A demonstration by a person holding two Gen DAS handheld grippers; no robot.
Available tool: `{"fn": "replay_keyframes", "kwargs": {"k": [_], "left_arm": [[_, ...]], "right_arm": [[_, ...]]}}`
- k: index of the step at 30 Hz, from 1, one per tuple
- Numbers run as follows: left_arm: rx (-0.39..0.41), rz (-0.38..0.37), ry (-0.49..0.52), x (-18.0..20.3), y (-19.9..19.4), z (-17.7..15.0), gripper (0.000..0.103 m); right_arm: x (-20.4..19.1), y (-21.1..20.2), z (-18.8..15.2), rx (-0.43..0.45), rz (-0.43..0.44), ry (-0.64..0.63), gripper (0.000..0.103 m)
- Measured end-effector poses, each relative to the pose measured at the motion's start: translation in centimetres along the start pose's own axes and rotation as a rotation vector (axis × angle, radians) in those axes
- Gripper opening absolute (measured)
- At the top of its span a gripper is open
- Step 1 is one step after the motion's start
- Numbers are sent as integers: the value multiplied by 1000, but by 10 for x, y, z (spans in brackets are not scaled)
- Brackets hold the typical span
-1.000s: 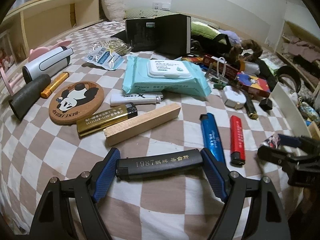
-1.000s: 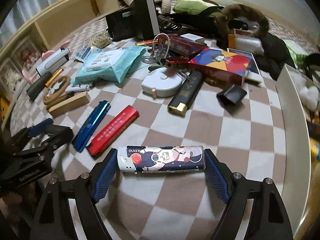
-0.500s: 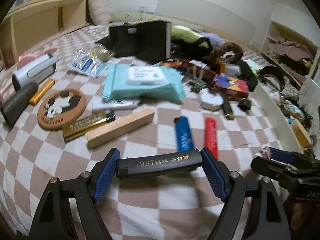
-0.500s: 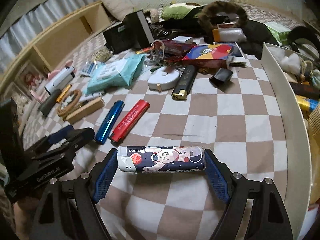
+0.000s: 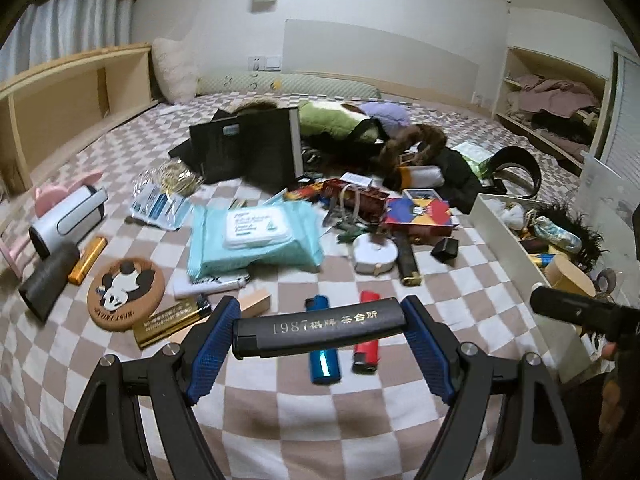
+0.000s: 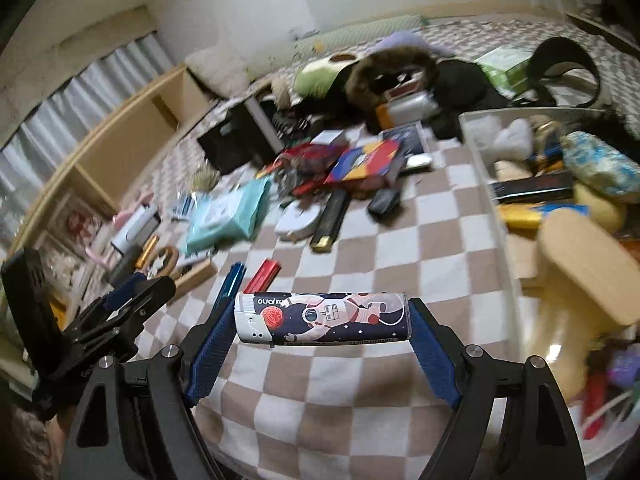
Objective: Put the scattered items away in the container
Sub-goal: 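Lift the black and white lighters and carry both over the white tray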
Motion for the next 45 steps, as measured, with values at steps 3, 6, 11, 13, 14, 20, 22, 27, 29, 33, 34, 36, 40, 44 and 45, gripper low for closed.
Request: {"fn": "replay_keyframes", "kwargs": {"k": [3, 6, 11, 13, 14, 20, 22, 27, 29, 33, 34, 36, 40, 44, 45], "left_arm": [[8, -22, 9, 13, -1, 6, 82], [16, -45, 19, 25, -2, 11, 82], [32, -87, 34, 49, -4, 21, 82], [36, -111, 37, 61, -4, 25, 82], [37, -123, 40, 67, -4, 27, 82], [37, -177, 73, 103, 1, 34, 82], [35, -195, 86, 116, 2, 35, 82], [29, -241, 120, 144, 5, 37, 82], [26, -257, 133, 155, 6, 38, 82], [21, -285, 157, 174, 7, 39, 82], [19, -291, 162, 178, 7, 39, 82], [14, -305, 171, 187, 7, 38, 82], [0, -333, 191, 205, 8, 35, 82], [-14, -354, 220, 221, 10, 32, 82], [-18, -358, 228, 225, 11, 30, 82]], "right_arm": [[12, -15, 6, 26, -11, 15, 84], [26, -33, 15, 58, -29, 21, 84], [52, -63, 32, 120, -67, 39, 84], [64, -75, 39, 144, -86, 52, 84], [71, -81, 43, 157, -96, 58, 84], [113, -112, 58, 216, -159, 112, 84], [124, -116, 60, 217, -177, 126, 84], [149, -119, 61, 206, -228, 153, 84], [158, -119, 60, 198, -237, 162, 84], [167, -116, 57, 178, -248, 173, 84], [170, -115, 57, 172, -250, 176, 84], [174, -113, 56, 162, -255, 181, 84], [182, -108, 54, 141, -266, 191, 84], [191, -104, 52, 120, -276, 201, 84], [192, -103, 52, 117, -279, 201, 84]]}}
Point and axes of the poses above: each gripper's, at about its wrist camera, not at the fingertips, and y roughly the way its jaws point, x to its right, z to its top, the point moved 3 cm from there along y, roughly the way its jaws point, and after that the axes turned 5 degrees about x, right-handed, at the moved point
